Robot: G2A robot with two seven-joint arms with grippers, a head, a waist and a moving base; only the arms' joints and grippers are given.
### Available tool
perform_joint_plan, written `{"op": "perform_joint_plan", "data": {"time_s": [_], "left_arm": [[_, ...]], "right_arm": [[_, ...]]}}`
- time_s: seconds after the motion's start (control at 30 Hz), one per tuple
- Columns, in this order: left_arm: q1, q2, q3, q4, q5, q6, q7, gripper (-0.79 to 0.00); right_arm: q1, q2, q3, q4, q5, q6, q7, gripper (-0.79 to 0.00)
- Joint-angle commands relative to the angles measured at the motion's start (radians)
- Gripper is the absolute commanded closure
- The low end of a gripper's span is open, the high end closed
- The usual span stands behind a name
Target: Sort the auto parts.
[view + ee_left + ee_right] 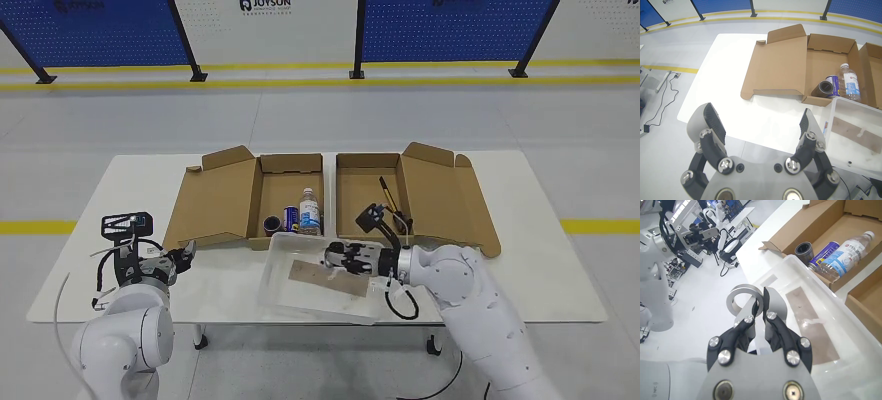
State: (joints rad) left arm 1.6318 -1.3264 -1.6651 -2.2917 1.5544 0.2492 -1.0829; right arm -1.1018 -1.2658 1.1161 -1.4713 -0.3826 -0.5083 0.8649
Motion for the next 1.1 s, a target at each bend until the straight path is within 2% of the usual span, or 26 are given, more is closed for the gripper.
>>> {"op": "perform_joint_plan", "data": {"time_s": [0.0, 0.17, 0.37, 0.5, 0.73, 0.87, 1.07], "left_arm": [[0.0, 0.0, 0.0, 0.0, 0.0, 0.0, 0.0, -0.785], [0.0, 0.0, 0.0, 0.0, 0.0, 0.0, 0.0, -0.785], [0.0, 0.0, 0.0, 0.0, 0.0, 0.0, 0.0, -0.785], [0.0, 0.0, 0.0, 0.0, 0.0, 0.0, 0.0, -0.785], [0.0, 0.0, 0.0, 0.0, 0.0, 0.0, 0.0, -0.785], [0.0, 0.0, 0.0, 0.0, 0.0, 0.0, 0.0, -0.785], [0.0, 0.0, 0.0, 0.0, 0.0, 0.0, 0.0, -0.785]], "right_arm": [[0.003, 0.002, 0.0, -0.001, -0.012, 0.01, -0.004, 0.0], [0.026, 0.009, 0.007, -0.014, -0.086, 0.064, -0.008, 0.0], [0.097, 0.02, 0.027, -0.036, -0.279, 0.208, 0.035, 0.0], [0.166, 0.024, 0.033, 0.003, -0.39, 0.28, 0.06, 0.0], [0.301, 0.02, -0.005, 0.165, -0.556, 0.367, 0.104, 0.0], [0.359, 0.006, -0.047, 0.272, -0.571, 0.389, 0.096, 0.0], [0.441, -0.02, -0.111, 0.466, -0.56, 0.359, 0.059, 0.0]]}}
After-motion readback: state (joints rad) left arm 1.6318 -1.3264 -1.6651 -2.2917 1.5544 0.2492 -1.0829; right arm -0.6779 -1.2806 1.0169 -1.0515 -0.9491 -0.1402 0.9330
